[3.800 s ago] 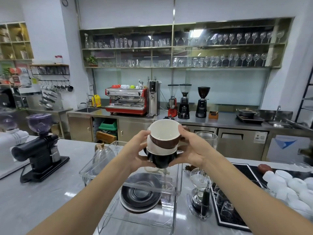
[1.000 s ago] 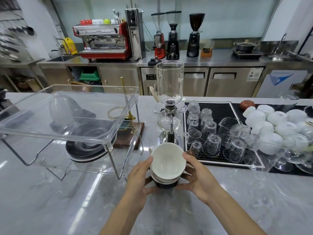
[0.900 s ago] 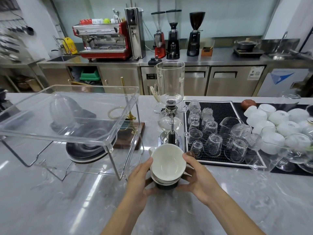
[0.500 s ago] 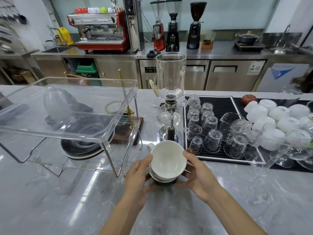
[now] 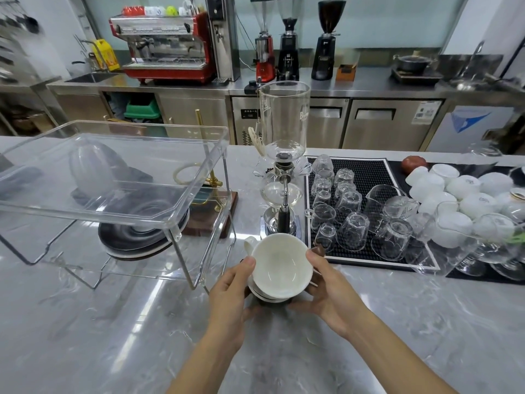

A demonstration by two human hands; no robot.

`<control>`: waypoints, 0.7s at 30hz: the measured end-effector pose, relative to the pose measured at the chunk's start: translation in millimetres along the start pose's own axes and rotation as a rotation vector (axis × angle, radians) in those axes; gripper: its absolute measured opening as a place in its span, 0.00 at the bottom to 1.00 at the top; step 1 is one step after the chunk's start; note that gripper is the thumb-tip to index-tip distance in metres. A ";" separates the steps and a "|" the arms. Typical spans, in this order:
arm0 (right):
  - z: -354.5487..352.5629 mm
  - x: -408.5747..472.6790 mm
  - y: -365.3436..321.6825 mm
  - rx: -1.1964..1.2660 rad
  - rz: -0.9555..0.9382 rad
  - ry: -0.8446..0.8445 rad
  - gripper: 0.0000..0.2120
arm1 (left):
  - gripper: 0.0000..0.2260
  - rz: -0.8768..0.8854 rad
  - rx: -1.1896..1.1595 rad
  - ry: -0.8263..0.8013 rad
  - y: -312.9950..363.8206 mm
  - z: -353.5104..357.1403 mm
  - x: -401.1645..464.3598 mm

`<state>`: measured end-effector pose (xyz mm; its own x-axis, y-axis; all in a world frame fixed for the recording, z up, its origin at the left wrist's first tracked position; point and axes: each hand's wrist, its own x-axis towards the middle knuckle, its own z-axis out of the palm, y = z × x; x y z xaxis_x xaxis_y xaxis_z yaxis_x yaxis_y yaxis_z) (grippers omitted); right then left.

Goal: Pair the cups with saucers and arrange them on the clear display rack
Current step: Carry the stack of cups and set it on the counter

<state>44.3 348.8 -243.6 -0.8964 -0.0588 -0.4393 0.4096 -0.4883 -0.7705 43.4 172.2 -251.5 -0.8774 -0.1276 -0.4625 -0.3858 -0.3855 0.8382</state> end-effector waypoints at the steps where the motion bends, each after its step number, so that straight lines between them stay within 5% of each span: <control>1: 0.7 -1.1 -0.5 -0.009 0.002 -0.003 0.21 | 0.02 -0.002 -0.012 -0.003 0.5 0.2 -0.9; 21: 3.2 -32.5 3.4 -0.086 0.005 0.087 0.22 | 0.14 0.033 -0.044 -0.051 -3.3 -2.6 -36.6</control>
<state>74.2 346.3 -230.5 -0.8778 0.0170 -0.4787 0.4303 -0.4112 -0.8036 77.5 175.8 -238.1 -0.9031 -0.0943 -0.4190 -0.3449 -0.4220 0.8384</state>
